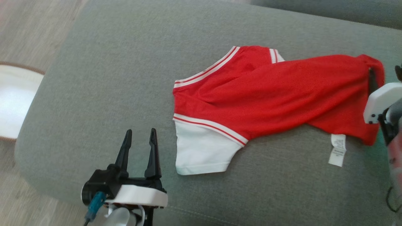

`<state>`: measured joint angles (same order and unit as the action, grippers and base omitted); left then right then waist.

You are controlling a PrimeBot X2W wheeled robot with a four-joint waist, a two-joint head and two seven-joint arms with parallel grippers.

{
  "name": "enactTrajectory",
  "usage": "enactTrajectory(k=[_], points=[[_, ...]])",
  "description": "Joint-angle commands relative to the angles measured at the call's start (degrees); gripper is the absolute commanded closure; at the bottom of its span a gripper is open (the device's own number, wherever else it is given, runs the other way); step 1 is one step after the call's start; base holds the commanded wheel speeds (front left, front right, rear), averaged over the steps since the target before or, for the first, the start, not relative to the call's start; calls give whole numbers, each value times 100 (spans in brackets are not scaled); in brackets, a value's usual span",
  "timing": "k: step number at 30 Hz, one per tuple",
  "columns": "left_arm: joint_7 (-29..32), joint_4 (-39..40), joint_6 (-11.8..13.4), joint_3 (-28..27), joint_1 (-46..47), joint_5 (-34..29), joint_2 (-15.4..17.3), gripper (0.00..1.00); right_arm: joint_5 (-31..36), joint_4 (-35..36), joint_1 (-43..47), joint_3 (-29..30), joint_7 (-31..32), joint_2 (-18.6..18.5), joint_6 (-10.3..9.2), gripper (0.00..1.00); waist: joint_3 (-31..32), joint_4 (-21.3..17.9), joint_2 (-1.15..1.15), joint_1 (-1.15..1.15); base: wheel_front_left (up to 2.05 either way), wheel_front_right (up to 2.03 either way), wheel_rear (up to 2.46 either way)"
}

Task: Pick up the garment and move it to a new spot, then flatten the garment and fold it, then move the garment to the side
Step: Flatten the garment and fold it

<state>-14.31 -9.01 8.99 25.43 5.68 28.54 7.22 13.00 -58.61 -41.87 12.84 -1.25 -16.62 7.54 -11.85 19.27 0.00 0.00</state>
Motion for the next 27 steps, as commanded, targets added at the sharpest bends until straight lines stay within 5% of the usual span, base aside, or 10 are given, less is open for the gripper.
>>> enactTrajectory(k=[1, 15, 27], points=[[-68, 105, -27, -236, 180, -65, 14, 0, -79, 233, -33, -30, -333, 112, -5, 0, 161, -178, 0, 0, 0, 0, 0], [72, -453, -52, -337, 88, 105, 168, 0, -379, 1471, 1353, 87, -1251, 1290, -5, 0, 976, -1090, 0, 0, 0, 0, 0], [105, -933, -91, -412, -411, 348, 275, 0, -1900, 2833, 3171, -1086, -1342, 1372, -5, 0, 1485, -1488, 0, 0, 0, 0, 0]])
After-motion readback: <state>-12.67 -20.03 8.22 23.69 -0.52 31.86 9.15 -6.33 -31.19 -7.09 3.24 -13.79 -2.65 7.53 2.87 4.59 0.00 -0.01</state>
